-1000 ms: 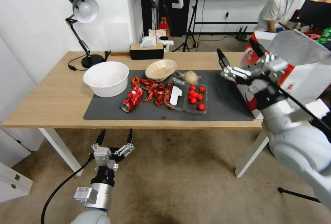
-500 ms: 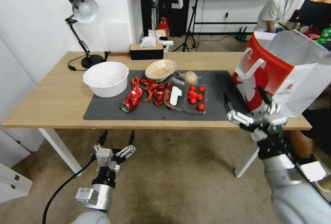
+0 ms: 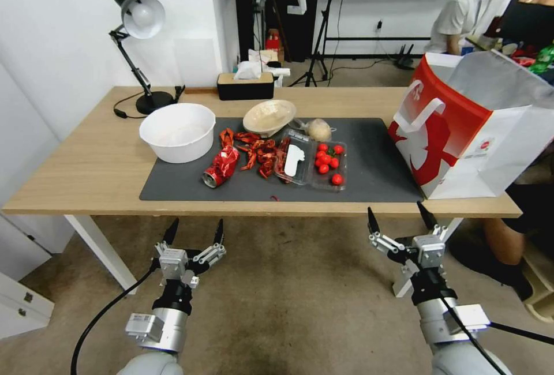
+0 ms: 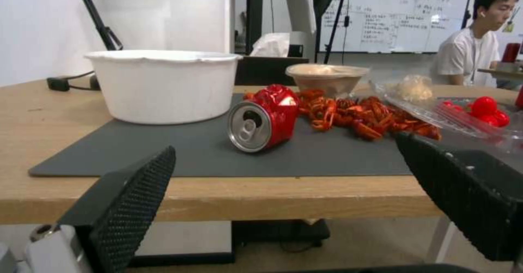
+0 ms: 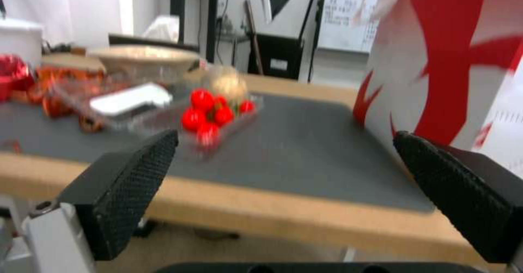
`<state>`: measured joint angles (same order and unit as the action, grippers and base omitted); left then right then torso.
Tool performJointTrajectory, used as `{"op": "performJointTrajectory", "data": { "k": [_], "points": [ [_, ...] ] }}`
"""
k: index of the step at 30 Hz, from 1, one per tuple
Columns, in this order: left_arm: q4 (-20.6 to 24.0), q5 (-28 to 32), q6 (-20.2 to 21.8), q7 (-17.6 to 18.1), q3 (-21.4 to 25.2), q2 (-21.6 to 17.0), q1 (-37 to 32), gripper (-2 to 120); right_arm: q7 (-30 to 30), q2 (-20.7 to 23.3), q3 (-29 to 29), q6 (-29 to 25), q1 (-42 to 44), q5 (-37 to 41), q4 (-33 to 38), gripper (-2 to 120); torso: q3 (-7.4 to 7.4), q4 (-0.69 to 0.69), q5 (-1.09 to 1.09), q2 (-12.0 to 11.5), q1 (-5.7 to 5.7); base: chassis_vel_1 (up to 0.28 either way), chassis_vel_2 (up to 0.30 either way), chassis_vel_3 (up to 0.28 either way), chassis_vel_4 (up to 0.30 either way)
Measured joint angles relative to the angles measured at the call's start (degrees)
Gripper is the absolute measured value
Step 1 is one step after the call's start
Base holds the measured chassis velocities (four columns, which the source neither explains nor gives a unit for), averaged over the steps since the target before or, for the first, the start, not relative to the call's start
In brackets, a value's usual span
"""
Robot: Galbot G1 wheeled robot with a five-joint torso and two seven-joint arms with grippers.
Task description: Pick up the trash from the table and place it into the takeout bag.
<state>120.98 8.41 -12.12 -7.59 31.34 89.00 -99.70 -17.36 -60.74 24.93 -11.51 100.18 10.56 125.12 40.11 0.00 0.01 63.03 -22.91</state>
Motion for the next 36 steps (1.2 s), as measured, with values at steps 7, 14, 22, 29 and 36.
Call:
{"op": "performJointTrajectory", "data": {
  "k": [7, 14, 22, 29, 36],
  "points": [
    [-0.2, 0.0, 0.2, 0.0, 0.2, 0.1, 0.2, 100, -0.2, -0.5, -1.9, 0.0, -0.1, 0.1, -2.9, 100, 0.00, 0.00, -0.01, 0.0, 0.00, 0.000, 0.000, 0.000, 0.000],
    [-0.3, 0.1, 0.2, 0.1, 0.4, 0.0, 0.3, 100, -0.3, -0.6, -2.2, 0.0, -0.4, 0.2, -3.4, 100, 0.00, 0.00, -0.01, 0.0, 0.00, 0.000, 0.000, 0.000, 0.000],
    [-0.5, 0.3, 0.2, 0.2, 0.5, -0.3, 0.4, 100, -0.8, -0.4, -2.6, 0.0, -1.5, 1.3, -3.2, 100, 0.00, -0.01, -0.01, 0.0, -0.01, 0.000, 0.000, 0.000, 0.000],
    [-0.8, 0.4, 0.2, 0.2, 0.8, -0.4, 0.7, 100, -4.1, 3.1, -3.9, 0.0, -8.3, 5.9, -2.0, 100, 0.00, -0.01, 0.00, 0.0, -0.01, 0.000, 0.000, 0.000, 0.000],
    [-0.9, 0.2, 0.3, 0.2, 0.8, 0.0, 0.8, 100, -9.2, 9.7, -11.3, 6.8, -23.5, 14.9, -4.1, 100, 0.00, 0.02, 0.02, 0.0, -0.01, 0.000, 0.000, 0.000, 0.000]
  ]
}}
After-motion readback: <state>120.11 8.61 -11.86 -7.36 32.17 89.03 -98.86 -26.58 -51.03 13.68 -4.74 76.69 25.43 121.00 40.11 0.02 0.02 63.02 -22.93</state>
